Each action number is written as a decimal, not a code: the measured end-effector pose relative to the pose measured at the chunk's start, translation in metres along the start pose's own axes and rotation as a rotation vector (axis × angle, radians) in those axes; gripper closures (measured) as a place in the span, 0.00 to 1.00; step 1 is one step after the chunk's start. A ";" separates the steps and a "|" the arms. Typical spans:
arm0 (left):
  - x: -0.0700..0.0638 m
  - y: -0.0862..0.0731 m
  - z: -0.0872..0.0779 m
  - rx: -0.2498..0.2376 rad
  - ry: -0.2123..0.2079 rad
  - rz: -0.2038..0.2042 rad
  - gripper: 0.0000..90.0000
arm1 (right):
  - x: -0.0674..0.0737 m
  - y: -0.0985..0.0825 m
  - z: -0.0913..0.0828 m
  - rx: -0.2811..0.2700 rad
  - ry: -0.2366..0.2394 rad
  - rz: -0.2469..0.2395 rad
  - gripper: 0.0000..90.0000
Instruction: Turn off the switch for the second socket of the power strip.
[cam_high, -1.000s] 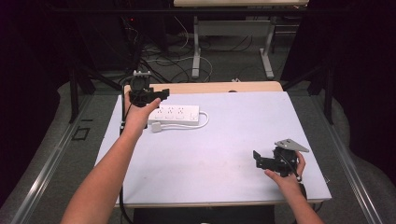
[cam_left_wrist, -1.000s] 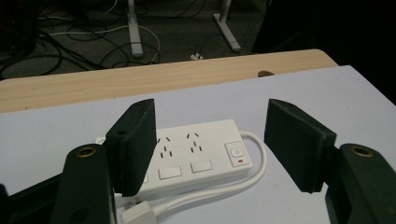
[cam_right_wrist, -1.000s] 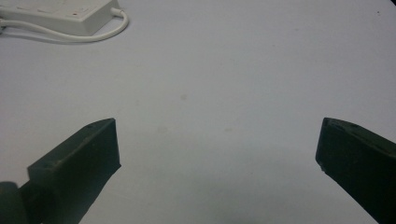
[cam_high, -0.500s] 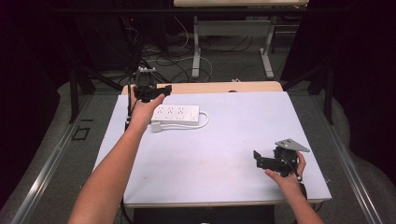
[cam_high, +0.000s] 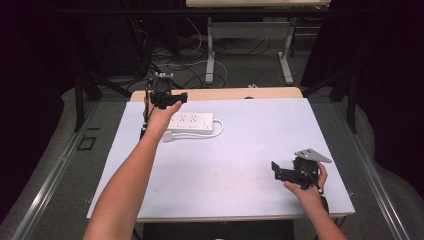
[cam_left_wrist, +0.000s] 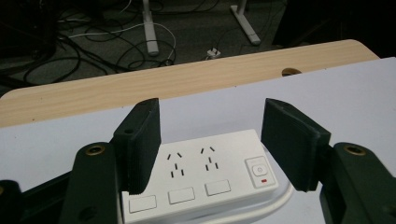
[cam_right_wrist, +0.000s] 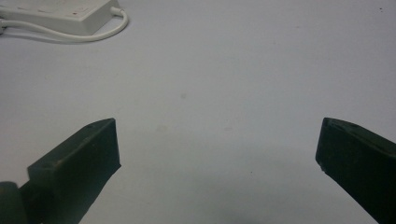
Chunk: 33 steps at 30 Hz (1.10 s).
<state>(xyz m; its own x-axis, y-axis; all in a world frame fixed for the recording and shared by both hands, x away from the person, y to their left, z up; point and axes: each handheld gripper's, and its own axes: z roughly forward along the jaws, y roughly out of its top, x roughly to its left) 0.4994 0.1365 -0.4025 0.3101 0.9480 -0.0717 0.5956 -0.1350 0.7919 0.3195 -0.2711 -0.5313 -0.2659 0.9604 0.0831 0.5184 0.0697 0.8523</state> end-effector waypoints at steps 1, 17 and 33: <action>0.000 0.000 0.002 0.001 0.005 0.000 0.43 | 0.000 0.000 0.000 0.001 0.000 0.000 0.00; 0.009 -0.003 0.028 0.061 0.016 -0.015 0.51 | -0.001 0.000 0.002 -0.001 0.008 -0.005 0.00; 0.012 -0.008 0.045 0.114 0.039 -0.018 0.61 | -0.002 -0.001 0.003 -0.006 0.005 0.001 0.00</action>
<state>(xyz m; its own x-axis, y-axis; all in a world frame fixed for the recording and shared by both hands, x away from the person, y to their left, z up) 0.5322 0.1360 -0.4370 0.2712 0.9607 -0.0602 0.6816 -0.1475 0.7167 0.3219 -0.2725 -0.5334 -0.2694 0.9591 0.0865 0.5141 0.0673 0.8551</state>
